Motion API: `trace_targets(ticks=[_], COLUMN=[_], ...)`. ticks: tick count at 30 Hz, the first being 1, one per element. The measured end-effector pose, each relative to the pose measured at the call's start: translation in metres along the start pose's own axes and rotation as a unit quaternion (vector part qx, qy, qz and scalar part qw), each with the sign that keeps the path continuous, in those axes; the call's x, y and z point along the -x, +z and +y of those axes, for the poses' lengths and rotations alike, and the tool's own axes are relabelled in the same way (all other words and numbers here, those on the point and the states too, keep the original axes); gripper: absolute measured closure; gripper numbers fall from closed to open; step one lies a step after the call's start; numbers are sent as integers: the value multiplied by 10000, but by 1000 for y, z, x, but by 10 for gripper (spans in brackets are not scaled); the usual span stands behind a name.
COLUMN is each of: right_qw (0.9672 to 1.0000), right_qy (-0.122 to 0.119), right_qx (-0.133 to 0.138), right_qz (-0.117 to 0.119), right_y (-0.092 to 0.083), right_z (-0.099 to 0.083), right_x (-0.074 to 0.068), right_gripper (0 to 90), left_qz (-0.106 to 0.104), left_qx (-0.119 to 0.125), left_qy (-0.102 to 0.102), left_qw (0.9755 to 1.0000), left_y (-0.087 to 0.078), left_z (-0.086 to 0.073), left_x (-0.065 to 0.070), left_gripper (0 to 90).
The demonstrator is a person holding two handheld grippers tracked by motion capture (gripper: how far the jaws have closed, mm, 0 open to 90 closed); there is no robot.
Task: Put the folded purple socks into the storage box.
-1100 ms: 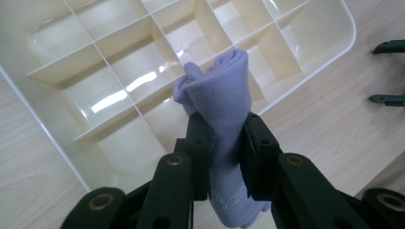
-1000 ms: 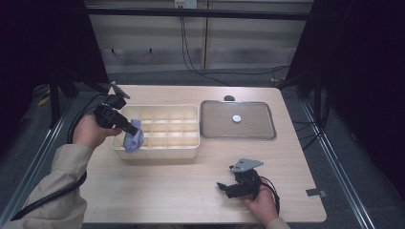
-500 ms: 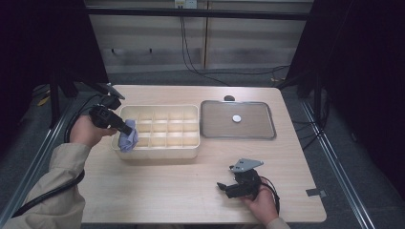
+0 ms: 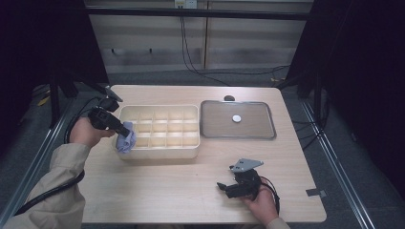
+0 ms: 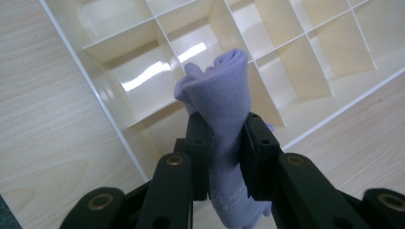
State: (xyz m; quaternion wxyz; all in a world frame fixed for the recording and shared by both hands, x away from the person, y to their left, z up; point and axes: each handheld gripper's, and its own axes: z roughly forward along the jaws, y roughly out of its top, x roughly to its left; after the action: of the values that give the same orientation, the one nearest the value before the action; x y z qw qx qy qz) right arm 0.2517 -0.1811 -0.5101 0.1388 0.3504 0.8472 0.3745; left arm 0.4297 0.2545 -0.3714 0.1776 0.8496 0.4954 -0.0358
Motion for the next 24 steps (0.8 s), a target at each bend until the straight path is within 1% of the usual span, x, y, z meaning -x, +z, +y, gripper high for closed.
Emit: trace_targets(ticks=[2, 3, 4, 5, 7, 8, 11, 12, 13, 14, 16, 18, 20, 21, 22, 24], right_qw=[10000, 10000, 10000, 10000, 10000, 10000, 10000, 10000, 10000, 10000, 10000, 10000, 10000, 10000, 10000, 10000], right_qy=[-1, 2, -1, -1, 3, 0, -1, -1, -1, -1, -1, -1, -1, 0, -1, -2], right_qx=[1, 0, 1, 1, -2, 0, 0, 1, 2, 2, 1, 0, 1, 2, 2, 2], right_qz=[1, 2, 0, 0, 4, 0, 1, 1, 0, 0, 0, 0, 1, 0, 1, -1], right_y=[0, 0, 0, 0, 0, 0, 0, 0, 0, 0, 0, 0, 0, 0, 0, 0], right_z=[0, 0, 0, 0, 0, 0, 0, 0, 0, 0, 0, 0, 0, 0, 0, 0], right_x=[0, 0, 0, 0, 0, 0, 0, 0, 0, 0, 0, 0, 0, 0, 0, 0], right_gripper=[203, 203, 203, 203, 203, 203, 203, 203, 203, 203, 203, 203, 203, 203, 203, 203], left_qz=[38, 72, 115, 107, 187, 201, 211, 224, 222, 261, 251, 307, 329, 351, 361, 383], left_qx=[-8, 6, -31, -66, -56, -76, -63, -99, -81, -122, -133, -210, -238, -234, -268, -299], left_qy=[8, -56, -19, -34, -54, -39, -90, -47, -48, -36, -41, 5, 50, 32, 73, 64], left_qw=[10000, 10000, 9999, 9999, 9998, 9998, 9997, 9997, 9997, 9996, 9996, 9993, 9992, 9991, 9990, 9988], left_y=[1, 1, 1, 2, 3, 4, 9, 10, 12, 13, 16, 19, 21, 22, 23, 26], left_z=[-1, -1, -1, -2, -2, -2, -2, -2, -2, -2, -2, -2, -1, -1, 0, 0], left_x=[-2, -3, -4, -5, -7, -9, -11, -11, -11, -12, -12, -12, -12, -11, -12, -11], left_gripper=[751, 751, 752, 752, 752, 751, 752, 752, 752, 752, 753, 754, 755, 755, 756, 757])
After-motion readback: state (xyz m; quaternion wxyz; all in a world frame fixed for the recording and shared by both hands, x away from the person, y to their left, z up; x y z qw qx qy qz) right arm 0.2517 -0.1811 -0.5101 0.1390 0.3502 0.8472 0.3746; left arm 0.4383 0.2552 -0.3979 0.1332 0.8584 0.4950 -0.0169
